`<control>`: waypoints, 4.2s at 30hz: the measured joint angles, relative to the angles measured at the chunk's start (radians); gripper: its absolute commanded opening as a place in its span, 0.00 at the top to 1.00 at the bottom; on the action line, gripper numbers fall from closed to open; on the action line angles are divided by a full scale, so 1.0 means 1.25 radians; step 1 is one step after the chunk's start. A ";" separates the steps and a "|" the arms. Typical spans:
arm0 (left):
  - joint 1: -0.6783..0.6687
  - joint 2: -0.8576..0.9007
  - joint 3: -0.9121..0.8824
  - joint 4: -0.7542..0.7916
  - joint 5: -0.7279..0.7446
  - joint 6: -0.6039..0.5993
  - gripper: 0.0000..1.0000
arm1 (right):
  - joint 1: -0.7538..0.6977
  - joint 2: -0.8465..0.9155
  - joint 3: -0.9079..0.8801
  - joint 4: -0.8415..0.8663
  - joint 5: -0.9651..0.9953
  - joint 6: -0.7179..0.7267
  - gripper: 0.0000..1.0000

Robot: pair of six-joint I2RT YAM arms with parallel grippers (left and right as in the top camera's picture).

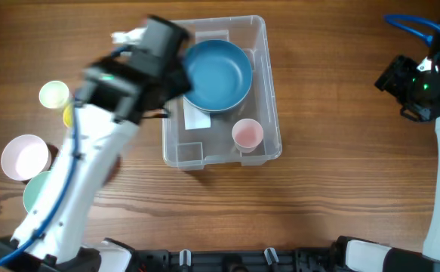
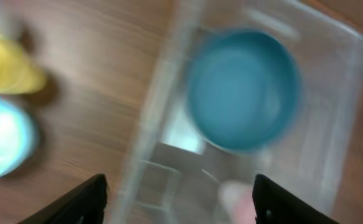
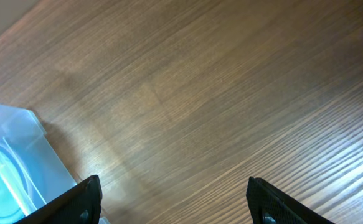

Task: Pack container
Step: 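Return the left gripper to the yellow cup and grasp it, then drop the yellow cup into the pink cup inside the container, then move the left gripper to the mint cup and grasp it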

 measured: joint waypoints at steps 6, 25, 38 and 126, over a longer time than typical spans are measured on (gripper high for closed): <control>0.281 0.047 -0.027 -0.017 -0.023 0.015 0.25 | 0.000 0.008 0.000 0.000 -0.004 0.000 0.25; 0.437 0.464 -0.045 0.114 0.011 0.088 0.53 | 0.000 0.013 0.000 0.003 -0.006 -0.003 0.25; 0.434 0.475 -0.047 0.115 0.017 0.095 0.96 | 0.000 0.013 0.000 0.003 -0.006 -0.003 0.25; 0.555 0.508 0.078 0.201 0.040 0.091 0.76 | 0.000 0.014 0.000 -0.009 -0.009 -0.012 0.24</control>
